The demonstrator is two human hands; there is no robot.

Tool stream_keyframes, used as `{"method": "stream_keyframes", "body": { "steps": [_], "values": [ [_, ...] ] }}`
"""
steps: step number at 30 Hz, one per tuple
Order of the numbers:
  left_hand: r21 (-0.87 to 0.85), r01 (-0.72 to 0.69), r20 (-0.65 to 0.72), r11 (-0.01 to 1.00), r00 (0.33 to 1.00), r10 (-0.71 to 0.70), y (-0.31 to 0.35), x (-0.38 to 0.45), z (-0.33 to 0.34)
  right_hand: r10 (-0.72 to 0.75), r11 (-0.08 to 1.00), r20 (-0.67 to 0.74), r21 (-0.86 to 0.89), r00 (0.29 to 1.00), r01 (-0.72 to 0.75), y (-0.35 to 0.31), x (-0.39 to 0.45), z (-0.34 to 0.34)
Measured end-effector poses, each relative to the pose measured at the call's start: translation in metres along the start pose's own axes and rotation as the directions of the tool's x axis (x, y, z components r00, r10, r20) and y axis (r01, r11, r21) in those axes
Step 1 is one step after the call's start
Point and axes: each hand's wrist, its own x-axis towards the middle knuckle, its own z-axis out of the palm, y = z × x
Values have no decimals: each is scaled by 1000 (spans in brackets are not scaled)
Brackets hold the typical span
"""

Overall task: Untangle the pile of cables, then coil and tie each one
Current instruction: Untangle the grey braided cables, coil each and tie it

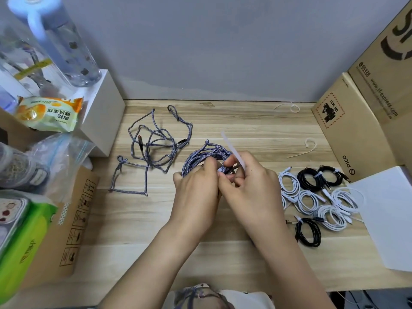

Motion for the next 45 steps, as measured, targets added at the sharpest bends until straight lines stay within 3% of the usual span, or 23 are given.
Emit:
{"method": "stream_keyframes", "body": {
  "steps": [3,7,11,13,22,25,27,30,32,34,38,45],
  "values": [
    [90,-20,12,996,1000,19,-1,0,1,-37,994,50,-105,998,42,0,2,0],
    [82,-30,15,996,999,29,0,0,0,-142,956,94,-243,985,161,-4,1,-3],
    [58,-47,14,997,999,46,0,-1,-4,-212,872,52,-440,976,213,-8,-1,1],
    [22,-57,4,998,998,57,-1,0,-6,-251,859,-42,-470,967,202,-7,-2,5],
    [-349,-96,112,932,983,144,-15,3,-3,-396,904,-109,-219,912,367,5,-8,2],
    [-619,5,184,786,973,138,-14,2,-4,-441,891,-139,-187,887,414,8,-9,1],
    [-692,29,180,721,975,134,-11,2,-8,-450,892,-154,-121,880,435,9,-9,1],
    [-719,2,123,695,985,124,-6,1,-11,-291,928,-115,207,950,309,3,-12,1],
    [-768,33,125,639,987,100,-3,2,-14,-204,888,-47,411,978,205,-4,-18,-1],
    [-808,92,164,582,984,71,2,1,-20,-207,837,-20,514,978,188,-9,-23,-4],
    [-850,190,208,491,978,-18,8,-3,-25,-214,861,-72,456,974,223,-19,-26,-9],
    [-845,172,207,506,978,12,8,-3,-28,-124,858,-110,488,986,162,-20,-26,-11]
  ]
}}
